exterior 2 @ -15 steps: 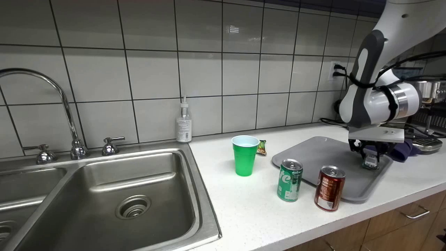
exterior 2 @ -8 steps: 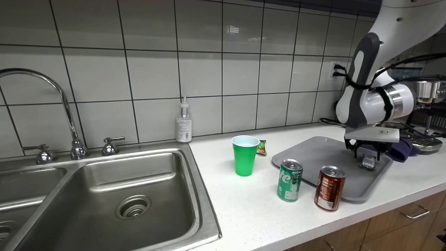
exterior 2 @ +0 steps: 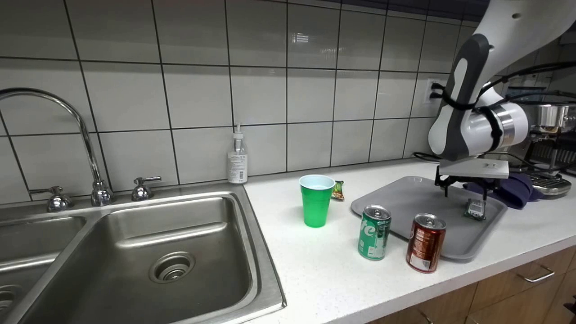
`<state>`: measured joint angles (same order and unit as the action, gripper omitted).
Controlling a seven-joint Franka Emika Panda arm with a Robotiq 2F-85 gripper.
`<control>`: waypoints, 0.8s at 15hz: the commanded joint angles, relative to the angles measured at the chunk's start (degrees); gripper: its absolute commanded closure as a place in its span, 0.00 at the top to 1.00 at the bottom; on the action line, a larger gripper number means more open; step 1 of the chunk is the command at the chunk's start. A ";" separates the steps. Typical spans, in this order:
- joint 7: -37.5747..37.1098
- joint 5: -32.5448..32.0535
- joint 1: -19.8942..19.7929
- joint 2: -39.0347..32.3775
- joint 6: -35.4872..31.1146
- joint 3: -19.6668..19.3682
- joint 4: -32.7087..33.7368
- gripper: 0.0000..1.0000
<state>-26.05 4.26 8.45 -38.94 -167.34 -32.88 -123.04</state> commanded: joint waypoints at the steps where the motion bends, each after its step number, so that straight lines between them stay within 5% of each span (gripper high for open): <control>1: 1.61 -2.36 1.47 4.86 0.31 -0.37 -3.09 1.00; 12: 1.36 -7.49 5.38 11.87 -0.13 0.99 -6.22 1.00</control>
<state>-25.62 -1.35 13.39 -30.57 -167.42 -32.70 -127.09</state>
